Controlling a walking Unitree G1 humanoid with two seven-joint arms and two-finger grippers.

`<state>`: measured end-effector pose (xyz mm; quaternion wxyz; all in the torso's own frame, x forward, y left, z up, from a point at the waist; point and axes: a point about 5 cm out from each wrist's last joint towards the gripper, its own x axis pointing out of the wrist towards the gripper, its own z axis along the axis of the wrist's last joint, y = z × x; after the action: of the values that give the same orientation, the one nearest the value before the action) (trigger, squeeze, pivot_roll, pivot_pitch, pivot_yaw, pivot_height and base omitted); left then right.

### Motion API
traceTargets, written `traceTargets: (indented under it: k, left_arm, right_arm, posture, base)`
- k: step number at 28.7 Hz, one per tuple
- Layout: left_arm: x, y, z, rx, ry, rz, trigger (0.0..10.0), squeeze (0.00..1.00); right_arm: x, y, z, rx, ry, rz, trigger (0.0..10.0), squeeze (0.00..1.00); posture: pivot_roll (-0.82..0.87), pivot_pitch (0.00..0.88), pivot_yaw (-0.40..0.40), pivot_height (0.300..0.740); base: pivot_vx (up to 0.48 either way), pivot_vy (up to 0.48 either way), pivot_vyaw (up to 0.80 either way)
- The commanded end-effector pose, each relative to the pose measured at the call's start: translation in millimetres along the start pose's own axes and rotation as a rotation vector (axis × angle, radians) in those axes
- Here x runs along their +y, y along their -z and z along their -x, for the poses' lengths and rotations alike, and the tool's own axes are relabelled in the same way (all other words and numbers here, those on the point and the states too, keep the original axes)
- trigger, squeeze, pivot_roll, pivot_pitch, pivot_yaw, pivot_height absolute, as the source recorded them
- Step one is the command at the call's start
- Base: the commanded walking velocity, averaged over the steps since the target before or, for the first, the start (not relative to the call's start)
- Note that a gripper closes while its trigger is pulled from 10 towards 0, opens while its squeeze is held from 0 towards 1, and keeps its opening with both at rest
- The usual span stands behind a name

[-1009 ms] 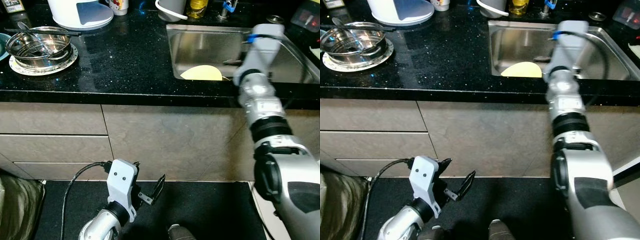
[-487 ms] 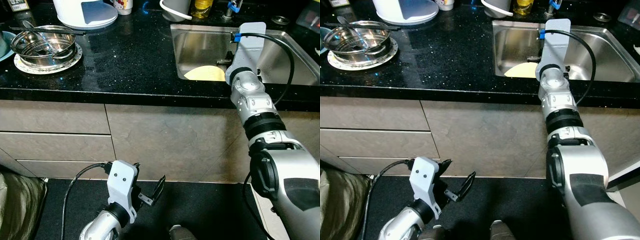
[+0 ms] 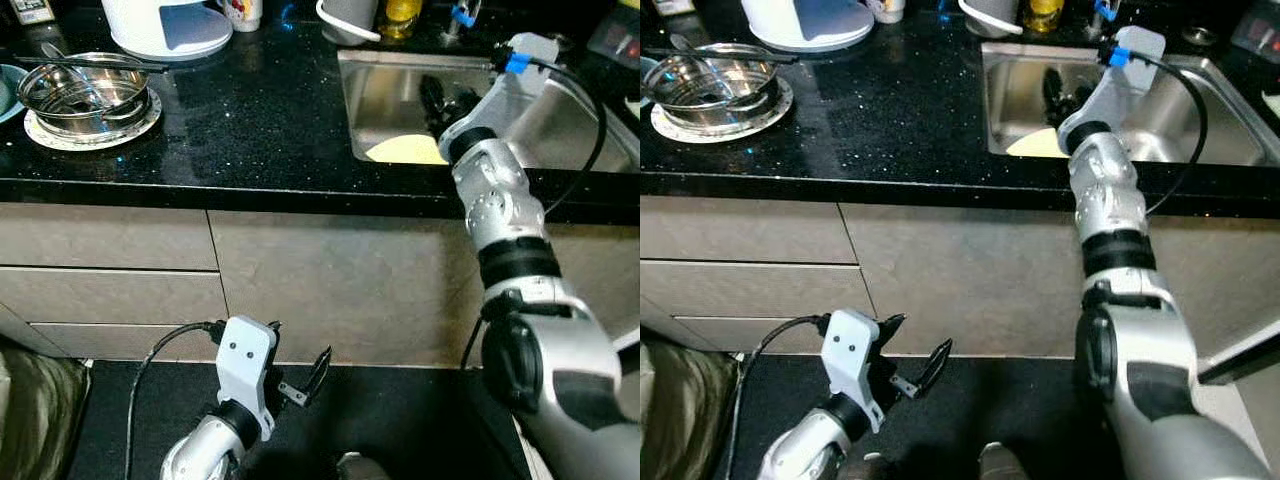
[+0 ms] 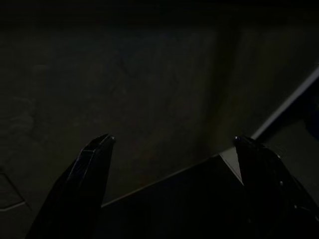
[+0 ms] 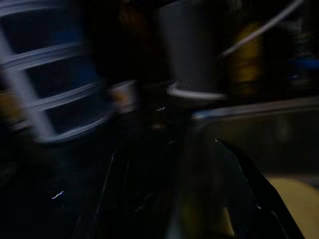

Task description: Kitchen organization

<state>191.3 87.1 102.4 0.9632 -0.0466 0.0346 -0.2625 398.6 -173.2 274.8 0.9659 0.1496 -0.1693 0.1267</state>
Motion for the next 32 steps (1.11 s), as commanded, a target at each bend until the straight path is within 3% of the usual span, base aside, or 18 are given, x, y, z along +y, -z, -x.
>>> traceTargets:
  k: [1, 2, 3, 4, 8, 14, 15, 17, 19, 25, 26, 27, 29, 32]
  left_arm:
    - [0.8, 4, 0.6, 0.015, -0.007, -0.005, 10.0, 0.00]
    - [0.8, 4, 0.6, 0.015, -0.007, -0.005, 10.0, 0.00]
    - [2.6, 4, 0.7, 0.017, -0.013, -0.015, 10.0, 0.00]
    - [3.8, 4, 0.7, 0.020, -0.015, -0.017, 10.0, 0.00]
    - [6.5, 7, 0.0, 0.041, -0.015, -0.024, 10.0, 0.00]
    - [12.7, 9, -0.1, 0.055, -0.028, -0.046, 10.0, 0.00]
    - [16.5, 10, 0.0, 0.057, -0.049, -0.060, 10.0, 0.00]
    - [19.0, 10, 0.0, 0.058, -0.064, -0.067, 10.0, 0.00]
    - [27.3, 11, -0.3, 0.063, -0.112, -0.086, 10.0, 0.00]
    - [36.0, 12, -0.3, 0.068, -0.162, -0.092, 10.0, 0.00]
    - [40.8, 14, -0.2, 0.069, -0.191, -0.092, 10.0, 0.00]
    - [40.8, 14, -0.2, 0.069, -0.191, -0.092, 10.0, 0.00]
    - [44.1, 15, -0.9, 0.069, -0.209, -0.084, 10.0, 0.00]
    - [48.2, 16, -1.9, 0.068, -0.228, -0.080, 10.0, 0.00]
  right_arm:
    - [10.0, 4, 12.4, -0.015, -0.136, -0.059, 10.0, 0.00]
    - [10.0, 4, 12.4, -0.015, -0.136, -0.059, 10.0, 0.00]
    - [16.9, 3, 26.5, -0.038, -0.248, -0.153, 10.0, 0.00]
    - [20.5, 3, 35.5, -0.044, -0.315, -0.186, 10.0, 0.00]
    - [22.0, 6, 52.6, -0.044, -0.406, -0.219, 10.0, 0.00]
    - [-1.5, 23, 78.4, 0.028, -0.332, -0.165, 10.0, 0.00]
    - [-9.2, 28, 91.7, 0.052, -0.317, -0.159, 10.0, 0.00]
    - [-12.2, 31, 99.1, 0.065, -0.315, -0.158, 10.0, 0.00]
    - [-20.6, 48, 125.9, 0.167, -0.295, -0.131, 10.0, 0.00]
    - [-38.5, 79, 154.1, 0.332, -0.171, -0.019, 10.0, 0.00]
    - [-45.5, 96, 170.1, 0.422, -0.114, 0.048, 10.0, 0.00]
    - [-45.5, 96, 170.1, 0.422, -0.114, 0.048, 10.0, 0.00]
    - [-49.7, 106, 180.4, 0.483, -0.079, 0.146, 10.0, 0.00]
    - [-48.3, 119, 194.4, 0.554, -0.090, 0.124, 10.0, 0.00]
  posture:
    - [0.13, 0.075, -0.079, 0.736]
    - [0.13, 0.075, -0.079, 0.736]
    - [0.13, 0.073, -0.074, 0.736]
    - [0.13, 0.068, -0.069, 0.736]
    - [0.13, 0.062, -0.064, 0.736]
    - [0.12, 0.046, -0.053, 0.736]
    - [0.12, 0.042, -0.051, 0.736]
    - [0.12, 0.037, -0.050, 0.736]
    - [0.12, 0.022, -0.052, 0.736]
    - [0.11, 0.009, -0.054, 0.736]
    - [0.11, 0.004, -0.055, 0.736]
    - [0.11, 0.004, -0.055, 0.736]
    - [0.11, 0.000, -0.056, 0.736]
    - [0.11, 0.000, -0.054, 0.736]
  base:
    - [0.000, 0.000, 0.00]
    - [0.000, 0.000, 0.00]
    - [0.000, 0.000, 0.00]
    - [0.000, 0.000, 0.00]
    - [0.000, 0.000, 0.00]
    - [0.000, 0.000, 0.00]
    - [0.000, 0.000, 0.00]
    - [0.000, 0.000, 0.00]
    - [0.000, 0.000, 0.00]
    - [0.000, 0.000, 0.00]
    - [0.000, 0.000, 0.00]
    - [0.000, 0.000, 0.00]
    - [0.000, 0.000, 0.00]
    - [0.000, 0.000, 0.00]
